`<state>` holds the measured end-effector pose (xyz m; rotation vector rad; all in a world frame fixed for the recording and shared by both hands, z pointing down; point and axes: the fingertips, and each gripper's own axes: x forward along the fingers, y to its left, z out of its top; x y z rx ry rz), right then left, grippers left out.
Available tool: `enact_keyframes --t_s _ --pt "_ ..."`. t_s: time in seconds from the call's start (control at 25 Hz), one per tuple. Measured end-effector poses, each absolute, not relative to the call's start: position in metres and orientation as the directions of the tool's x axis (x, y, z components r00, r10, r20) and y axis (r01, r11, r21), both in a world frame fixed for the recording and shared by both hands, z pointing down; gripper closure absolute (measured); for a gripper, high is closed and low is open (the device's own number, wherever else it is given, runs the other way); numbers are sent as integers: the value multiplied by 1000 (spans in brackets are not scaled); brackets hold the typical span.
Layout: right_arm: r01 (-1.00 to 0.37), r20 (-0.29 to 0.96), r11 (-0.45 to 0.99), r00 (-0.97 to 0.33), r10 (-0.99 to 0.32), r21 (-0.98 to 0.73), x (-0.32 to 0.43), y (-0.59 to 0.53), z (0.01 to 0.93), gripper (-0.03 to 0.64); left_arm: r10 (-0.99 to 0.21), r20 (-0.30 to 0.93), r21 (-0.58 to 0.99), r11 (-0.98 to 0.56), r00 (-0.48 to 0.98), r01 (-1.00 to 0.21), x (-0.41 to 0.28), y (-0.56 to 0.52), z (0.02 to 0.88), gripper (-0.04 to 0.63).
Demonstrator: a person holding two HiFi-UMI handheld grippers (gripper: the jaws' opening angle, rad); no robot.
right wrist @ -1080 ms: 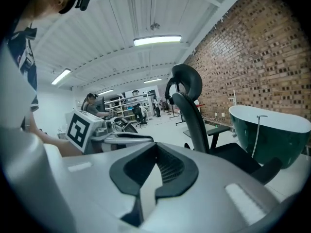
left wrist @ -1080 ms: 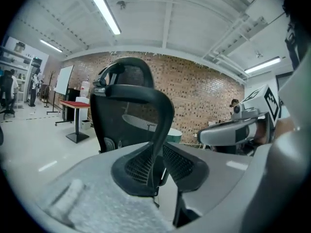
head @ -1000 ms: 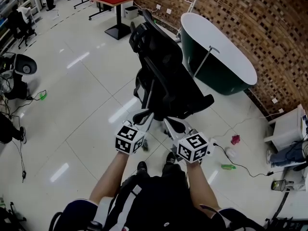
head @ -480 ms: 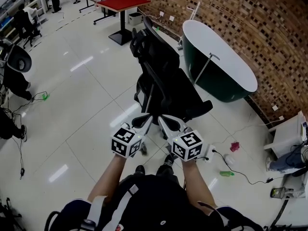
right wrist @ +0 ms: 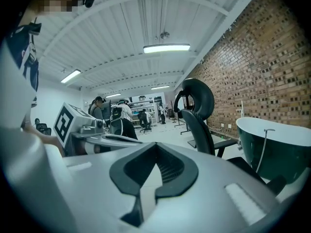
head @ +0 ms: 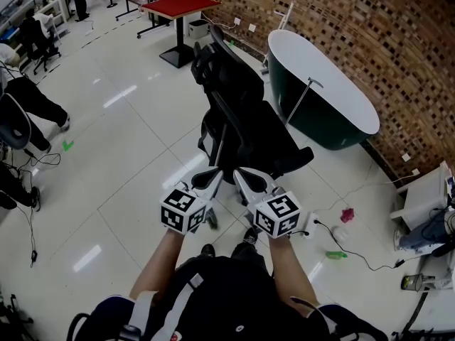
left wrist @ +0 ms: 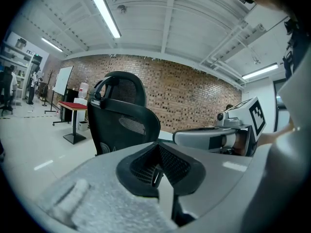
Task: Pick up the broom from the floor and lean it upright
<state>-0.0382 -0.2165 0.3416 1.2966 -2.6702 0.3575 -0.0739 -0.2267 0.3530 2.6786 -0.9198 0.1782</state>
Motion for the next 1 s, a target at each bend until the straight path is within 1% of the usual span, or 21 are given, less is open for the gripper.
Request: enact_keyframes --t_s 1.0 --pt "-782 216 604 -623 -752 -155 -45 -224 333 611 -579 217 241 -748 786 -618 -80 -229 348 594"
